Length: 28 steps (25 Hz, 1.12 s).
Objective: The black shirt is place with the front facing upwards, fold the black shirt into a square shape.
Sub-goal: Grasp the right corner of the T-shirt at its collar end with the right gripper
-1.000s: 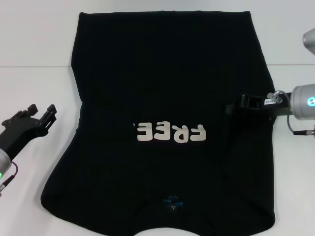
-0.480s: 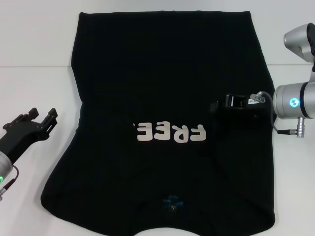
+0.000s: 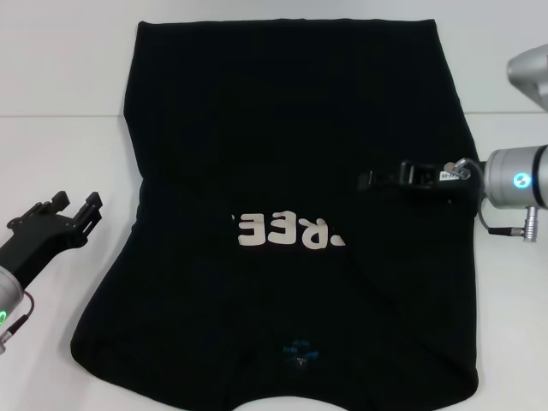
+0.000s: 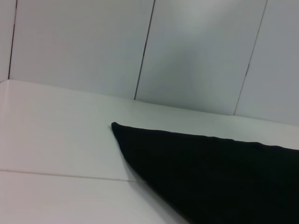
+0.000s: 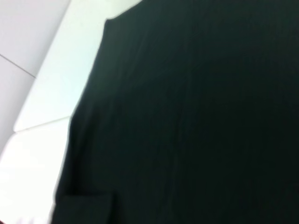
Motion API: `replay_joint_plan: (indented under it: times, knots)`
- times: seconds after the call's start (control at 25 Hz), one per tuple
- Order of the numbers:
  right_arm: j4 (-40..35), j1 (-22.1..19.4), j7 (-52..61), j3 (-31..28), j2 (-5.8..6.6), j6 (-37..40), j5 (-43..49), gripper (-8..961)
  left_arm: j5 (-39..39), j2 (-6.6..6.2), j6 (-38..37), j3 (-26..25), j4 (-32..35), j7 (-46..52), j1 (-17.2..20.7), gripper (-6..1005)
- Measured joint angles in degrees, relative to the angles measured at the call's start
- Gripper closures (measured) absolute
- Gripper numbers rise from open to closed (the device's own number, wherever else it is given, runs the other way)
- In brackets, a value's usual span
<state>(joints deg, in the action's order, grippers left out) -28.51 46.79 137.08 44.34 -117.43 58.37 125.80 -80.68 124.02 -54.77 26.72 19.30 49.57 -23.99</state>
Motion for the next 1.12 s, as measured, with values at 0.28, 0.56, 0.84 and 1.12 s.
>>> replay_joint_plan:
  times: [0.28,0.56,0.84,1.12]
  knots:
    - [-9.74,-6.80,0.29,-0.04,0.93,15.67,-10.09,219,-0.04,0.00,0.23,-0.04,-0.06,0.01,0.02,458]
    - [-22.40,-12.32,15.11,1.97,-0.36,30.13,-1.19,73,-0.07,-0.04,2.29,0.17,-0.03,0.30,-0.69,457]
    - [-20.03,-14.00,18.35,2.18,-0.30,30.46,7.69,80,-0.30,-0.05,2.95,0.20,0.33,0.37,-1.34,456]
    - [-20.37,-12.20,22.31,2.88,-1.18,31.34,16.64,94,-0.10,-0.14,3.01,0.06,0.39,0.36,-1.56,456]
